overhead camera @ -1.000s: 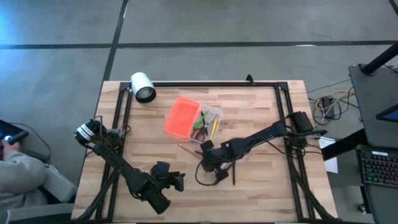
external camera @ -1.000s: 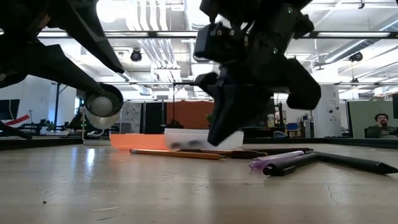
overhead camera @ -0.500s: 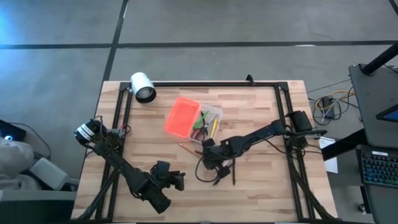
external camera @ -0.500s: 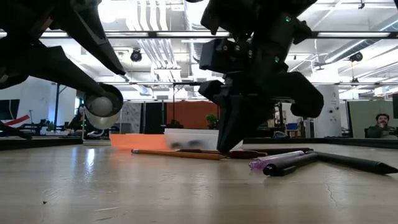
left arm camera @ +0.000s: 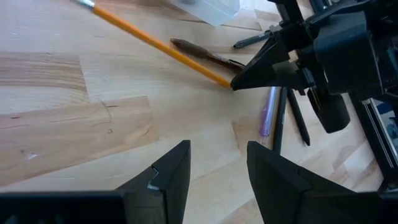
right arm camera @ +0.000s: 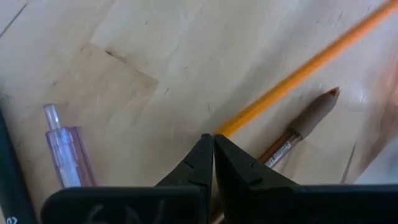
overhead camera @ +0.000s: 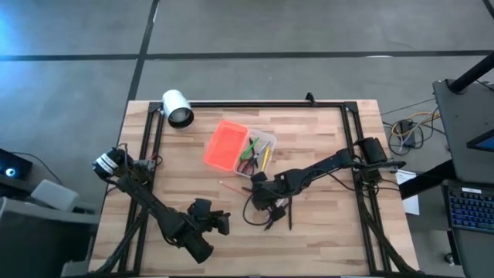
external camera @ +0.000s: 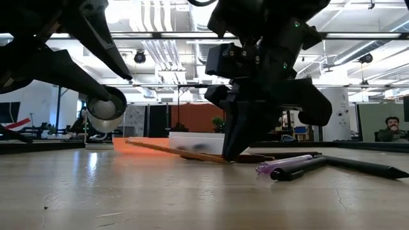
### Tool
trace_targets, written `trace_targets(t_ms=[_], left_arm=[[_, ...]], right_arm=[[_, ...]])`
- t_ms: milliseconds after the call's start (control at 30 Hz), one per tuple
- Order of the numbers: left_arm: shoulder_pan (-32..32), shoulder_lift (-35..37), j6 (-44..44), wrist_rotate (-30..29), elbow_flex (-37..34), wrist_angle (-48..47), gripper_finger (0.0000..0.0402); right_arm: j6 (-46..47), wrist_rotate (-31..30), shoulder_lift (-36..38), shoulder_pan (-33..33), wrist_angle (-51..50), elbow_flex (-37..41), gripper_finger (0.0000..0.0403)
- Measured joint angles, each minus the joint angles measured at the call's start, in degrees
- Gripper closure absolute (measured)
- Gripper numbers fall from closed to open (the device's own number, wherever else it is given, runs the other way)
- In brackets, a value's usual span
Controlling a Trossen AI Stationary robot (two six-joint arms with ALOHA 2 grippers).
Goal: Pick & place school supplies into a supply box
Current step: Put the yellow pencil into the orange supply box
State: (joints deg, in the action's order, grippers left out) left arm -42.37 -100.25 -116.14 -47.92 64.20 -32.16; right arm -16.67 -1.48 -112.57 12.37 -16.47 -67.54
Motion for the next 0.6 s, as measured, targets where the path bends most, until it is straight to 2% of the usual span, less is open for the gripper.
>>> trace_targets(t_ms=[233, 433, 500, 600], left_arm=[[1.6, 0.3, -2.1, -0.2, 0.0, 0.0, 0.0262], [5.3, 3.8, -2.4, -0.1, -0.6, -0.5, 0.0262], [7.1, 5.9, 0.8, 1.9, -1.0, -1.2, 0.0262], [10.3, 8.8, 12.8, 7.2, -1.6, -1.6, 0.0262]], right_arm=[[0.2, 0.0, 0.0, 0.0, 1.9, 1.0, 0.0394], [0.2, -0.2, 0.0, 0.0, 2.1, 1.3, 0.0394], [0.2, -0.2, 0.0, 0.0, 2.1, 1.3, 0.0394], [0.2, -0.2, 0.0, 0.0, 2.1, 1.4, 0.0394]])
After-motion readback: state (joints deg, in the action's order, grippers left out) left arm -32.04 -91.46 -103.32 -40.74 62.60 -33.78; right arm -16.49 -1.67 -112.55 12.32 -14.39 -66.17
